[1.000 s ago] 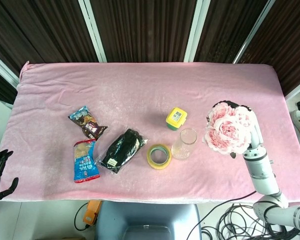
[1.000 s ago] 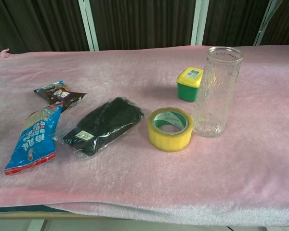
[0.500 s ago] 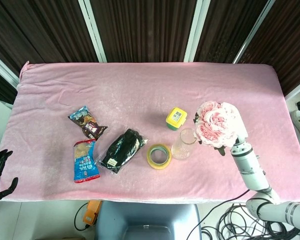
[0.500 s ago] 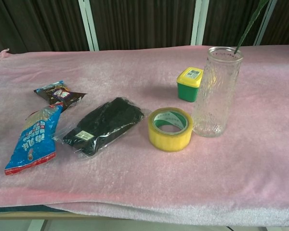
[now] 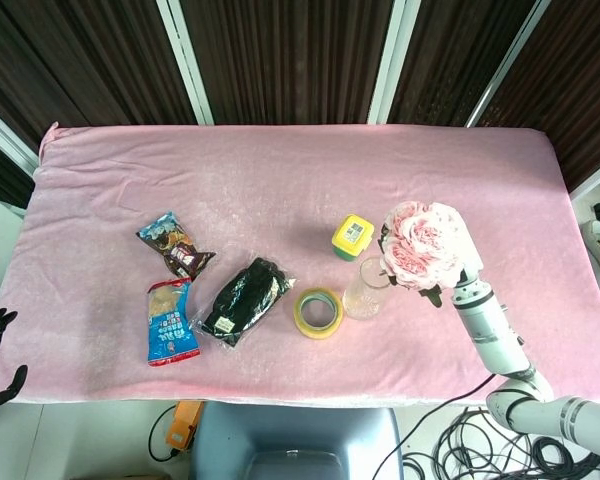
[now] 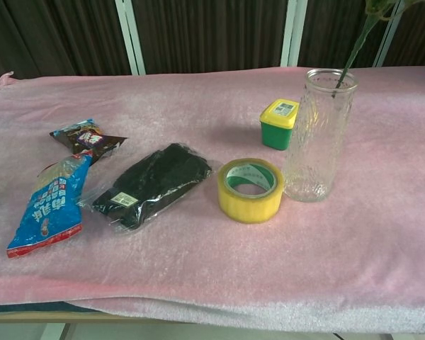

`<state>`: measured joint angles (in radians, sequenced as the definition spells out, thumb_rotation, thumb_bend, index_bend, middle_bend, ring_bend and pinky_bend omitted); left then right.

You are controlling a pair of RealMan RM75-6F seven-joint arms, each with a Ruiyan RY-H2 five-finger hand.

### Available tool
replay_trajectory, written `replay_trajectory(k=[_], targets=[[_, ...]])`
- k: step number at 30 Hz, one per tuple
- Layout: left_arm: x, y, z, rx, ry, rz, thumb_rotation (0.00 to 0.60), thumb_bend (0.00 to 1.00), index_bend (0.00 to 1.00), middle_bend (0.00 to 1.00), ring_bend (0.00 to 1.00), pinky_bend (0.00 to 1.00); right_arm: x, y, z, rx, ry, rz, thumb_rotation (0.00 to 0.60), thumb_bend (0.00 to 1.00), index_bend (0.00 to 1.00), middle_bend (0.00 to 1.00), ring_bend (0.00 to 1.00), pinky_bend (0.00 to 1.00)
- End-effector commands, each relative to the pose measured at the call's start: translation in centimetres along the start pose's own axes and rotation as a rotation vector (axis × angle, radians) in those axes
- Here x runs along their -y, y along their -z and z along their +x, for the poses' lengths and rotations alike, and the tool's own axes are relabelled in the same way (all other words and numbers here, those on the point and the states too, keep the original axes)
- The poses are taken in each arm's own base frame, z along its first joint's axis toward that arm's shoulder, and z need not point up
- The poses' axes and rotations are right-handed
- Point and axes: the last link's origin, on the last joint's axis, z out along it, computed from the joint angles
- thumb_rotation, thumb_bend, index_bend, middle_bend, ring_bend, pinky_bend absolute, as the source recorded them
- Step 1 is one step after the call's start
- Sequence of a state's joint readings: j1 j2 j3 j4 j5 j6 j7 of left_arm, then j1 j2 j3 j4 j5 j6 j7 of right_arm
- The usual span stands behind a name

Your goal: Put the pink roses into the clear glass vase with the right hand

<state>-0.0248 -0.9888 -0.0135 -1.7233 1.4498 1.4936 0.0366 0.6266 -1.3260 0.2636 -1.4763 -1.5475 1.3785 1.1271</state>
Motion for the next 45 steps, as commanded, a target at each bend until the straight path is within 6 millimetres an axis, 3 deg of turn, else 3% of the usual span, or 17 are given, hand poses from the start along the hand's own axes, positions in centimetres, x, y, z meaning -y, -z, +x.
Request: replay_trajectory(k=[1, 9, 12, 14, 17, 20, 28, 35, 41, 45], targets=[[0.5, 0.5, 0.2, -0.002, 0.025, 0.000, 0.600, 0.36, 0.13, 0.09, 0.07, 0.26, -0.8, 0.2, 0.2, -0.004, -0.007, -0.030, 0.600, 0.29, 0.82, 0.63, 0.59, 0.65], [0.6, 0.1, 0.1, -0.004, 0.035, 0.003, 0.600, 0.36, 0.13, 0.09, 0.07, 0.26, -4.0, 0.6, 0.6, -0.005, -0.035, -0.117, 0.600, 0.29, 0.81, 0.63, 0.59, 0.65], [0.6, 0.0, 0.1, -0.004, 0.037, 0.005, 0.600, 0.36, 0.13, 0.09, 0.07, 0.26, -5.1, 1.0, 0.7, 0.020, -0.019, -0.149, 0.600, 0.29, 0.70, 0.61, 0.52, 0.63], [0.6, 0.0, 0.1, -0.004, 0.039, 0.005, 0.600, 0.36, 0.13, 0.09, 0.07, 0.26, -5.7, 1.3, 0.7, 0.042, -0.027, -0.163, 0.600, 0.29, 0.57, 0.53, 0.37, 0.51], [0.6, -0.1, 0.1, -0.004, 0.037, 0.008, 0.600, 0.36, 0.13, 0.09, 0.07, 0.26, -6.4, 1.7, 0.7, 0.085, -0.057, -0.192, 0.600, 0.29, 0.30, 0.30, 0.10, 0.16], [0.5, -0.2, 0.0, -0.003, 0.036, 0.006, 0.600, 0.37, 0.13, 0.09, 0.07, 0.26, -7.0, 2.0, 0.9, 0.108, -0.065, -0.212, 0.600, 0.27, 0.16, 0.19, 0.01, 0.05], [0.4, -0.3, -0.1, -0.001, 0.034, 0.003, 0.600, 0.36, 0.13, 0.09, 0.07, 0.26, -7.4, 2.8, 1.3, 0.120, -0.055, -0.222, 0.600, 0.19, 0.02, 0.05, 0.00, 0.02], [0.3, -0.3, -0.1, 0.000, 0.034, -0.001, 0.600, 0.36, 0.13, 0.09, 0.07, 0.26, -7.1, 5.0, 2.3, 0.152, 0.016, -0.239, 0.600, 0.13, 0.00, 0.00, 0.00, 0.00], [0.3, -0.4, 0.0, -0.001, 0.036, -0.001, 0.600, 0.36, 0.13, 0.09, 0.07, 0.26, -6.6, 8.9, 4.3, 0.145, 0.177, -0.261, 0.600, 0.11, 0.00, 0.00, 0.00, 0.00], [0.2, -0.4, -0.1, -0.001, 0.035, -0.002, 0.600, 0.36, 0.13, 0.09, 0.07, 0.26, -6.0, 13.2, 5.7, 0.105, 0.390, -0.293, 0.600, 0.11, 0.00, 0.00, 0.00, 0.00]])
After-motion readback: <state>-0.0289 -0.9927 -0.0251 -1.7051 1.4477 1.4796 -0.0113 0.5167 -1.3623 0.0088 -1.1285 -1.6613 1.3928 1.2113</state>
